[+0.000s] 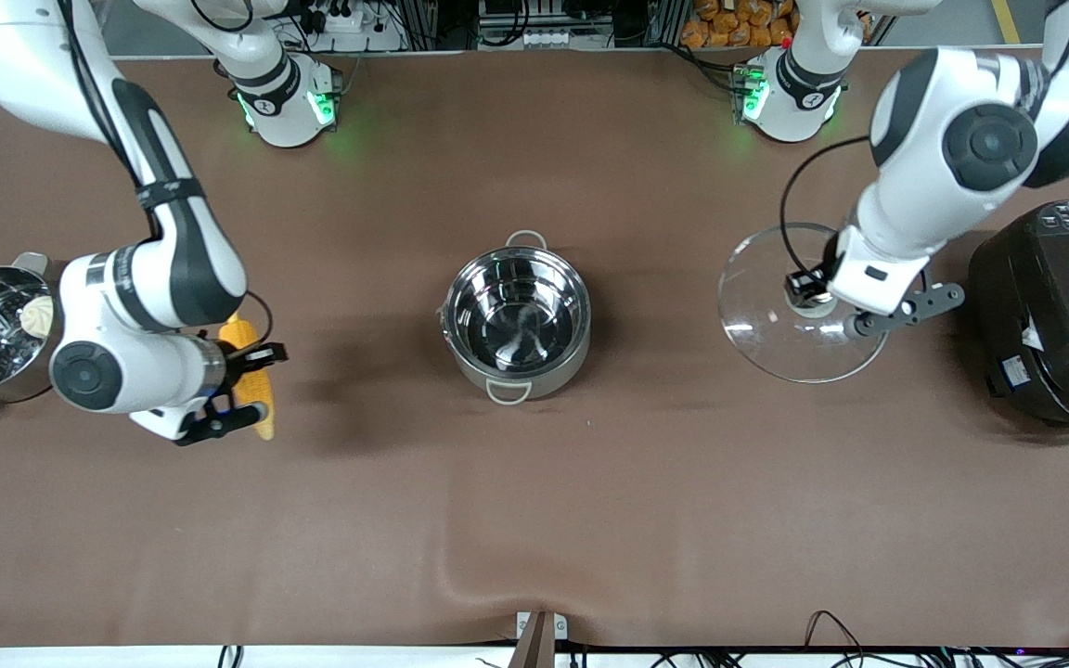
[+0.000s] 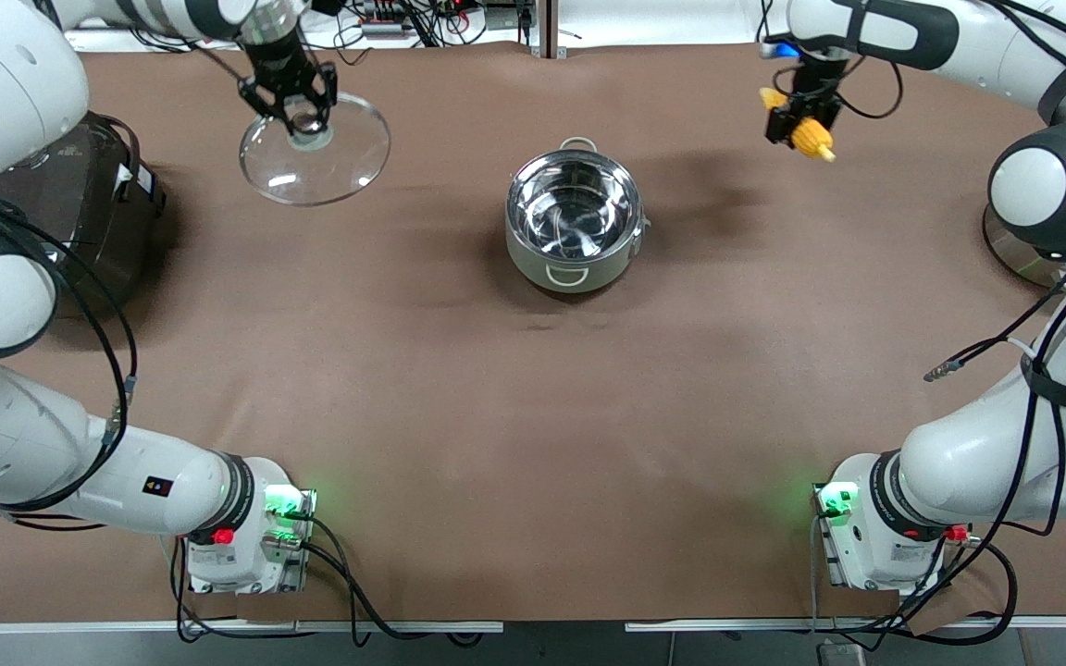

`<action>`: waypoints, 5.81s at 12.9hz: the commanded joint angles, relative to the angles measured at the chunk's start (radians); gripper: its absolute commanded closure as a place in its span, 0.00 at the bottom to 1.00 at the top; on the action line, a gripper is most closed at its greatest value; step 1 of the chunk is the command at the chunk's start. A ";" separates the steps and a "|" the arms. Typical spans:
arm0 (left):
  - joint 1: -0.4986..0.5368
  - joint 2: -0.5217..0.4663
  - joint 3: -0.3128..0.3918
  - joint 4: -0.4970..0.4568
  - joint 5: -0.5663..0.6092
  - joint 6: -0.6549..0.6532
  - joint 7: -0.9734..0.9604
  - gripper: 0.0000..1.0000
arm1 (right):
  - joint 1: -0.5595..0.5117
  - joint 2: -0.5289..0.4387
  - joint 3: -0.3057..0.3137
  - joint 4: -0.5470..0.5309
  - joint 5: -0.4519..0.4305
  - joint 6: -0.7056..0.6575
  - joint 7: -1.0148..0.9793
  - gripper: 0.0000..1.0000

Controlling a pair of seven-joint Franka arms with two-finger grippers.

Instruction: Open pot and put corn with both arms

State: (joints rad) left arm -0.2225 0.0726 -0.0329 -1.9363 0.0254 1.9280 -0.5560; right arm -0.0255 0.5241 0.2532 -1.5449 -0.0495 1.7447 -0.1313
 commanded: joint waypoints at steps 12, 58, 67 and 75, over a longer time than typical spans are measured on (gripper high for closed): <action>0.109 0.113 -0.018 -0.449 -0.004 0.637 0.094 1.00 | 0.364 0.075 0.222 0.055 -0.137 0.194 0.216 1.00; 0.192 -0.053 -0.021 0.471 -0.002 -0.345 0.401 0.00 | -0.020 -0.552 -0.299 -0.119 0.080 -0.180 -0.025 0.00; 0.193 -0.060 -0.021 0.468 -0.005 -0.345 0.403 0.00 | -0.071 -0.564 -0.210 -0.095 0.096 -0.202 0.116 0.00; 0.199 -0.056 -0.016 0.471 -0.044 -0.382 0.406 0.00 | -0.082 -0.573 -0.203 -0.098 0.094 -0.202 0.104 0.00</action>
State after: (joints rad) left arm -0.0386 0.0072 -0.0472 -1.4922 0.0135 1.5915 -0.1819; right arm -0.0759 -0.0242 0.0258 -1.6327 0.0262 1.5462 -0.0243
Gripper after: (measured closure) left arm 0.000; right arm 0.000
